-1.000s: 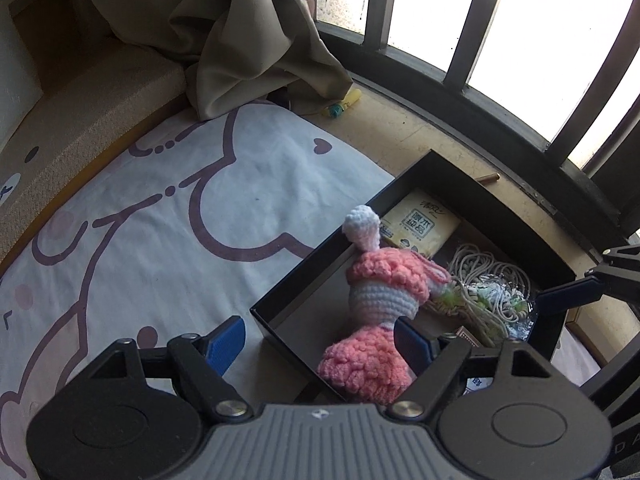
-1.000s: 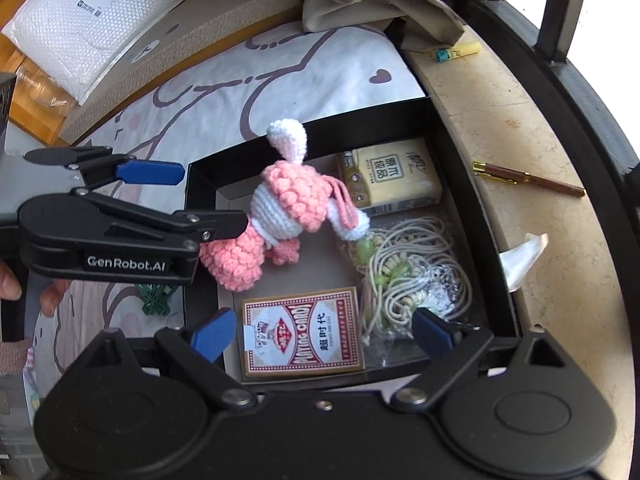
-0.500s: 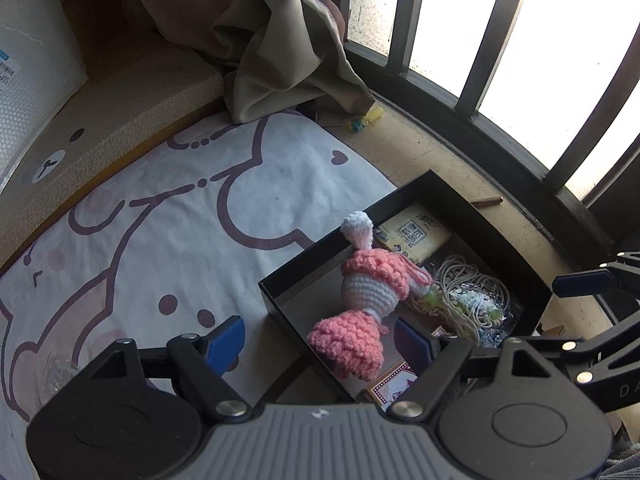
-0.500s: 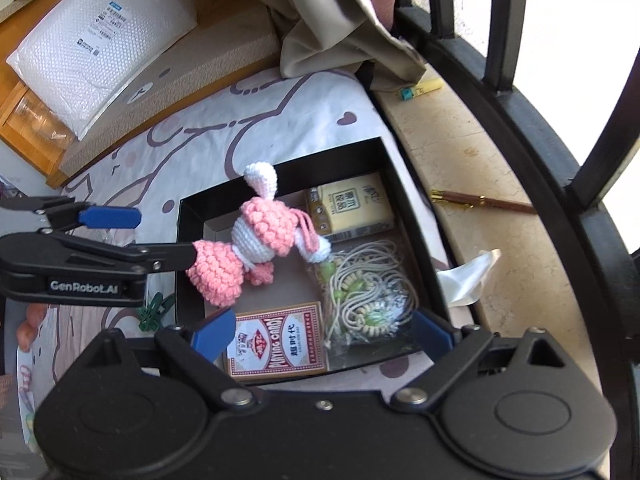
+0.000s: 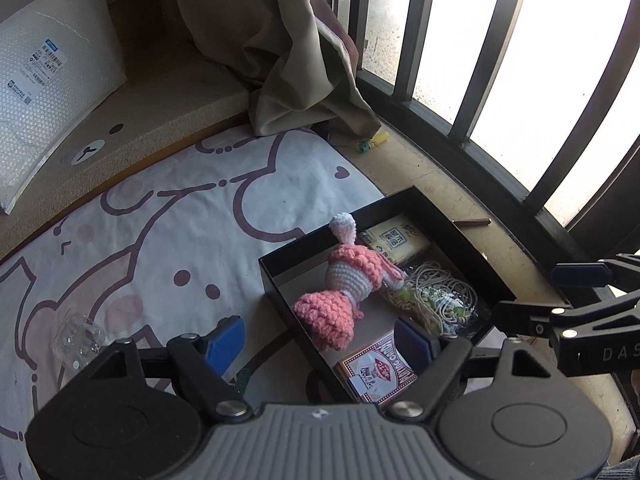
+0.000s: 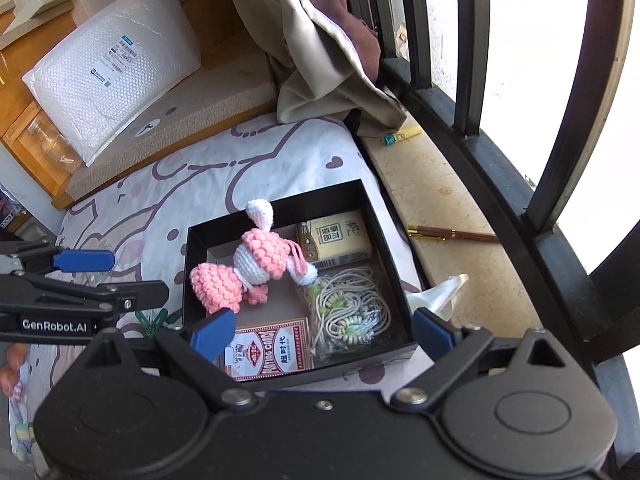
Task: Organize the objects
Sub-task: 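Open both tools to release the doll and card pack in the box, then lift both tools up and away from the black box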
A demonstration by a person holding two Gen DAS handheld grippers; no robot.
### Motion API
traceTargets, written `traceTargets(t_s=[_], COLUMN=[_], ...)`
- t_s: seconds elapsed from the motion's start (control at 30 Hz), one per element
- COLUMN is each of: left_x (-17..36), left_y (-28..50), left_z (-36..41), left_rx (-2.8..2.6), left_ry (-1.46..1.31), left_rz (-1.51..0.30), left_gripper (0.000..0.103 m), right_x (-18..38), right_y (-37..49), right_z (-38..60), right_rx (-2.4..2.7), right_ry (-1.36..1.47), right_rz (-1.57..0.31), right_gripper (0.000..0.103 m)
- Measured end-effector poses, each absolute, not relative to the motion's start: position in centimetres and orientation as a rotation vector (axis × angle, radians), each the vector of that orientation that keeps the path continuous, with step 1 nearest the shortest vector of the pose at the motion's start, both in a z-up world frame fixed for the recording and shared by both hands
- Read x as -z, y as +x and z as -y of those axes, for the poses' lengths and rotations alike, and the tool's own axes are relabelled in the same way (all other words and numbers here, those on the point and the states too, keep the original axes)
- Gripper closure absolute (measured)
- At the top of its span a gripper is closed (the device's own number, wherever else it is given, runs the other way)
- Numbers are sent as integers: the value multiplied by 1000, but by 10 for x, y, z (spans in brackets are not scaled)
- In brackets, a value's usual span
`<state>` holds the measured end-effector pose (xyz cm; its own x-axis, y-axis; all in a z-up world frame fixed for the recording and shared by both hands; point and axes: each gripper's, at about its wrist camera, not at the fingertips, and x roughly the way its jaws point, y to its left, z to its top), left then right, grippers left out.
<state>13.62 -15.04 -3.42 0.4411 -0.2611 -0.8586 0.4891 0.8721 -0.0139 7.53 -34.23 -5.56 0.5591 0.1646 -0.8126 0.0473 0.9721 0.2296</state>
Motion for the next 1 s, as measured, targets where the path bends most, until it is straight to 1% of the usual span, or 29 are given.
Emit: traceTargets(t_s=[0.33, 0.43, 0.5, 0.67, 0.83, 0.9, 1.0], left_x=[23, 19, 18, 18, 14, 14, 14], left_y=[108, 100, 94, 82, 72, 69, 65], left_z=[135, 129, 125, 122, 118, 117, 117], left_rx=[374, 351, 342, 312, 270, 251, 233], left_ry=[168, 132, 105, 122, 124, 131, 147], left_rz=[-996, -985, -977, -968, -938, -927, -910], left_gripper=[21, 20, 17, 16, 11, 6, 4], right_x=[39, 35, 33, 27, 24, 24, 24], right_y=[57, 52, 48, 39, 32, 30, 28], right_z=[338, 335, 334, 331, 327, 327, 329], right_rx=[-56, -55, -55, -54, -50, -42, -26], right_ry=[195, 182, 173, 144, 106, 96, 90], right_rz=[-922, -913, -904, -885, -874, -870, -871], right_gripper=[7, 7, 7, 5, 2, 0, 0])
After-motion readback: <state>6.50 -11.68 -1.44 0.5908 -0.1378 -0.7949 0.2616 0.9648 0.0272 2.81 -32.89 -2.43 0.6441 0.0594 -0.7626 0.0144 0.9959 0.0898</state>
